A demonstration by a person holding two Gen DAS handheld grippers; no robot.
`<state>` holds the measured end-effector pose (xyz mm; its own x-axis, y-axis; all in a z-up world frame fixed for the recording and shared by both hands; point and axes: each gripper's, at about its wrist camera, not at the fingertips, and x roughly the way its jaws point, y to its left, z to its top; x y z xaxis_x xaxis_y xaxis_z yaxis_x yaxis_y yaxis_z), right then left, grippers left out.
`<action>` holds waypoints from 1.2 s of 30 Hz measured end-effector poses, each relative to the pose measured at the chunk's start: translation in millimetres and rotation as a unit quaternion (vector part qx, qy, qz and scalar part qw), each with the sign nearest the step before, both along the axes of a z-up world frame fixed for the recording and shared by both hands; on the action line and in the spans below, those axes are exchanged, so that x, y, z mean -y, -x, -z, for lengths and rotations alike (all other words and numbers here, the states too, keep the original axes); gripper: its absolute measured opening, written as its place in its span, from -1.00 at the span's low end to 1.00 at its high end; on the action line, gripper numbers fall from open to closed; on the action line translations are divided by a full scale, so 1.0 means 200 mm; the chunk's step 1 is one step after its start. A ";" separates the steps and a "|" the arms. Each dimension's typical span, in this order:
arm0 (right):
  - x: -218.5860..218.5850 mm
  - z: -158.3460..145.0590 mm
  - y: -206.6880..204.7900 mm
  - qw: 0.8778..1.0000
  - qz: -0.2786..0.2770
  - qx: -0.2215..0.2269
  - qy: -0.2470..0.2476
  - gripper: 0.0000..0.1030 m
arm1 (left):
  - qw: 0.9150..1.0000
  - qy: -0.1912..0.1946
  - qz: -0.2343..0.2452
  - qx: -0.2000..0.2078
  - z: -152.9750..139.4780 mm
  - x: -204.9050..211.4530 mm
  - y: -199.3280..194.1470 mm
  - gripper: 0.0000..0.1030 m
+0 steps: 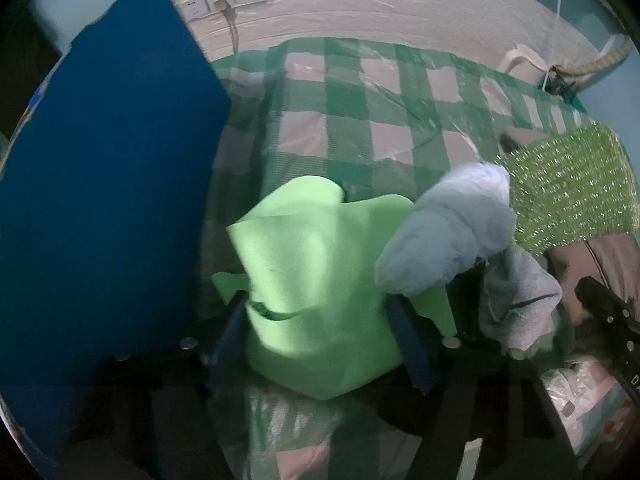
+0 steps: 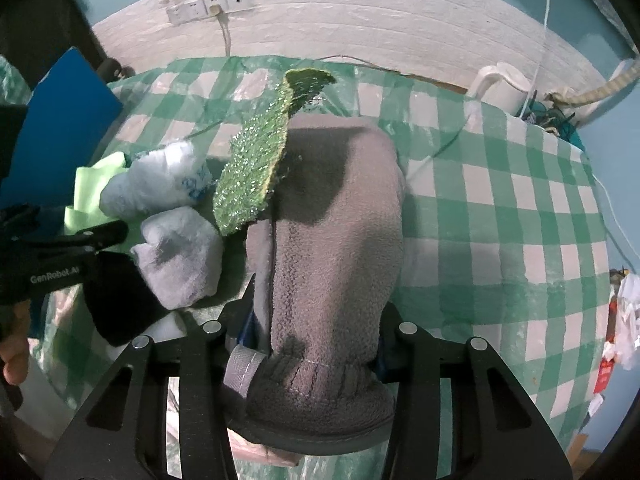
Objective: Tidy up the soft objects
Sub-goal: 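Grasp the grey fleece mitten with right tool while left grasps green foam sheet, then carry the grey mitten with right tool while left carries green sheet to box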
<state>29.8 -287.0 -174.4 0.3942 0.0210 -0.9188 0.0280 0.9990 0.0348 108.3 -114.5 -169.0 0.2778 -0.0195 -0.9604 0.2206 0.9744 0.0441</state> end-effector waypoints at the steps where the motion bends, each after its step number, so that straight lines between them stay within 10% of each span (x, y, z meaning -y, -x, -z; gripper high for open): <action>1: 0.01 -0.01 0.00 1.000 0.004 0.001 0.000 -0.15 | 1.000 0.000 -0.004 0.002 -0.01 -0.01 0.00 0.15; 8: 0.07 -0.06 0.02 1.000 0.023 0.010 -0.004 -0.23 | 1.000 -0.015 -0.012 0.023 -0.07 -0.05 0.02 -0.39; 16: 0.10 -0.17 0.09 0.999 0.038 0.034 -0.005 -0.33 | 0.999 -0.024 0.000 0.039 -0.10 -0.05 0.07 -0.48; 18: 0.11 -0.19 0.11 0.998 0.043 0.042 -0.006 -0.36 | 0.999 -0.023 0.007 0.042 -0.10 -0.05 0.10 -0.81; 36: 0.13 -0.30 0.15 0.996 0.043 0.067 -0.032 -0.38 | 0.996 0.052 0.019 0.070 -0.36 -0.10 0.19 -0.93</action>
